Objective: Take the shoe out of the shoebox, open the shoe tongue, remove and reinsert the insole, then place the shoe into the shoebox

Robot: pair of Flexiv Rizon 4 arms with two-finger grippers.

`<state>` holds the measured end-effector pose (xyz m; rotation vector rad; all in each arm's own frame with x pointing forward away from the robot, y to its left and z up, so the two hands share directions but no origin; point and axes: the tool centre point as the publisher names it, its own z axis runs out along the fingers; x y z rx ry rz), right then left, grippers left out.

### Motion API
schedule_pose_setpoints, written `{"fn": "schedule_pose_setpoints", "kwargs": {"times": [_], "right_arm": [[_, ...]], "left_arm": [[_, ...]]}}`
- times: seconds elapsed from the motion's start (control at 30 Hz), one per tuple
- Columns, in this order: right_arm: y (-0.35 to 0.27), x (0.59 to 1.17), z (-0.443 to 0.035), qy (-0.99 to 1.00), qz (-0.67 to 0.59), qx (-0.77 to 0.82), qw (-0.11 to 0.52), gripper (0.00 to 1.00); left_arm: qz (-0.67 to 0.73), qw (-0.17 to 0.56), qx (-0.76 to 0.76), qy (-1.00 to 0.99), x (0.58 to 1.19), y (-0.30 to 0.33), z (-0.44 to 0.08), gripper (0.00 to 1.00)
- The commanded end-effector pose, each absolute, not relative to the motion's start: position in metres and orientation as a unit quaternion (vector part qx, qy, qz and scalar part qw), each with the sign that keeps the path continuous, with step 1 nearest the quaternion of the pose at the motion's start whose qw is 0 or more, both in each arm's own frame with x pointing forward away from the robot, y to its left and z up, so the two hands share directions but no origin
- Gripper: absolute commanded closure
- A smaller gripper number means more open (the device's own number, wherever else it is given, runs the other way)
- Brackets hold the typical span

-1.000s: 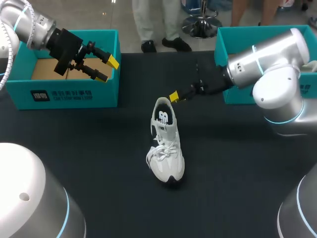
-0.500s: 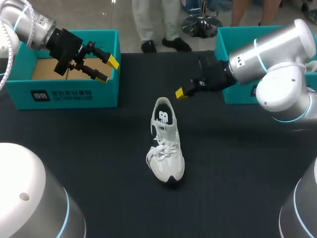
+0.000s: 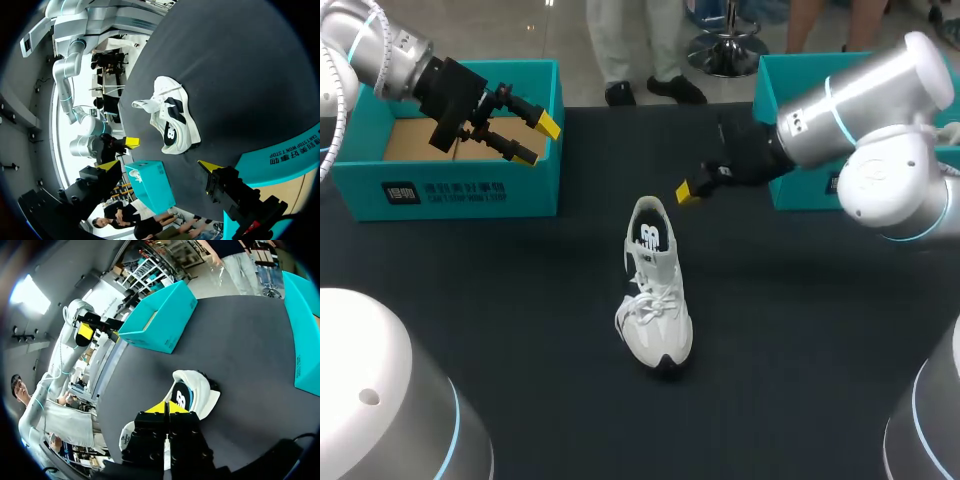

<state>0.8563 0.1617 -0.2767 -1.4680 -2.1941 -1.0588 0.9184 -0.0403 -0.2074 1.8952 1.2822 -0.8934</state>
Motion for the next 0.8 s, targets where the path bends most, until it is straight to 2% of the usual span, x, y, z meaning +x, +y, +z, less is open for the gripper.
{"fn": "schedule_pose_setpoints", "kwargs": {"times": [0.03, 0.53, 0.8], "right_arm": [[0.181, 0.865, -0.269, -0.780, -0.199, -0.591, 0.060, 1.00], [0.183, 0.860, -0.274, -0.739, -0.161, -0.653, -0.031, 1.00], [0.189, 0.859, -0.279, -0.753, -0.106, -0.650, -0.022, 1.00]], "left_arm": [[-0.341, 0.335, 0.727, 0.492, 0.918, -0.040, -0.207, 0.00], [-0.341, 0.335, 0.727, 0.492, 0.918, -0.040, -0.207, 0.00], [-0.341, 0.335, 0.727, 0.492, 0.918, -0.040, -0.207, 0.00]]}}
